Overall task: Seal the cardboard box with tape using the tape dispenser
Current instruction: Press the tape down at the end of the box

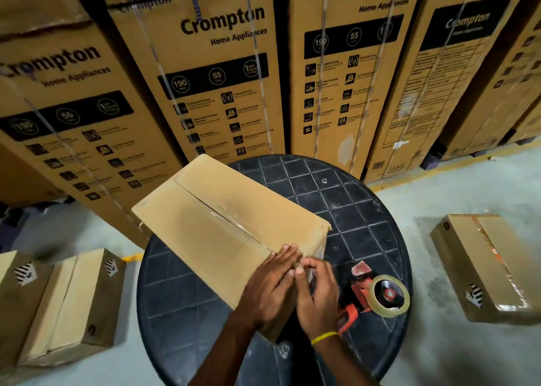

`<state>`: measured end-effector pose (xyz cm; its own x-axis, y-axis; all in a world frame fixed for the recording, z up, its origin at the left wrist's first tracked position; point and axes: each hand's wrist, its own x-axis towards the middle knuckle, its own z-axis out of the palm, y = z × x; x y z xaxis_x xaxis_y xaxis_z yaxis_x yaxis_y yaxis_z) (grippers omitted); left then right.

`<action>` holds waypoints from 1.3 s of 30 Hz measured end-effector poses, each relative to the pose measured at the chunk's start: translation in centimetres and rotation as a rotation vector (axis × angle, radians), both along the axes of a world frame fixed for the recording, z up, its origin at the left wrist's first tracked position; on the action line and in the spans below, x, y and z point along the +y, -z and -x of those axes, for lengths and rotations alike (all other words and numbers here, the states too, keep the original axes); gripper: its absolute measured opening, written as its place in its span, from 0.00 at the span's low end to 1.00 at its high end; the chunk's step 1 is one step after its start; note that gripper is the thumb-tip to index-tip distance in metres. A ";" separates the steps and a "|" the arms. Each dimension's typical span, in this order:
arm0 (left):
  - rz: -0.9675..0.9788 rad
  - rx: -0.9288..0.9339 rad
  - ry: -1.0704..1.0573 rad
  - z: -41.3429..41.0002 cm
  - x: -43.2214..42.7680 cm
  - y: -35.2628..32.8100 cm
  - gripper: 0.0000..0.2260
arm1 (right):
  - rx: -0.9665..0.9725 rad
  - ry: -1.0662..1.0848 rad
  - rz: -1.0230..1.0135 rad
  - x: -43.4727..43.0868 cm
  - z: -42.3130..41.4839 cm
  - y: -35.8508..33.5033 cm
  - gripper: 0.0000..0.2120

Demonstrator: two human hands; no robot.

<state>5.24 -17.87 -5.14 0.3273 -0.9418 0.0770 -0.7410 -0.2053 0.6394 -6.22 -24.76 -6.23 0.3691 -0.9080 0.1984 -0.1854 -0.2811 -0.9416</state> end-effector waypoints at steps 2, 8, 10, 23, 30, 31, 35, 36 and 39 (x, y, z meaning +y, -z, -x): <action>0.012 0.040 -0.040 -0.1 0.2 -0.3 0.24 | 0.054 -0.157 0.119 1.1 -1.2 -0.2 0.18; -0.085 -0.139 0.202 -4.2 0.4 0.2 0.25 | 0.492 -0.348 0.236 1.2 -1.1 1.7 0.34; -0.086 -0.240 0.282 -5.6 0.3 0.0 0.24 | 0.588 -0.391 0.261 1.0 -1.0 1.2 0.37; -0.373 -0.218 -0.016 -23.0 3.1 -2.1 0.42 | 0.813 -0.414 0.305 1.3 -2.8 0.1 0.42; -0.412 -0.379 -0.033 -22.2 2.7 -0.2 0.32 | 0.838 -0.463 0.313 0.0 -2.9 0.0 0.41; -0.423 -0.409 -0.045 -22.1 2.6 -0.2 0.33 | 0.856 -0.469 0.331 -0.9 -2.9 -0.1 0.41; -0.408 -0.559 -0.065 -21.2 2.5 -0.5 0.39 | 0.965 -0.519 0.394 -6.1 -3.8 -1.7 0.44; -0.401 -0.590 -0.073 -20.8 2.5 -0.7 0.42 | 0.983 -0.540 0.405 -7.6 -4.3 -2.4 0.48; -0.407 -0.649 -0.082 -19.1 2.3 -1.5 0.43 | 1.084 -0.566 0.443 -12.0 -5.9 -4.0 0.48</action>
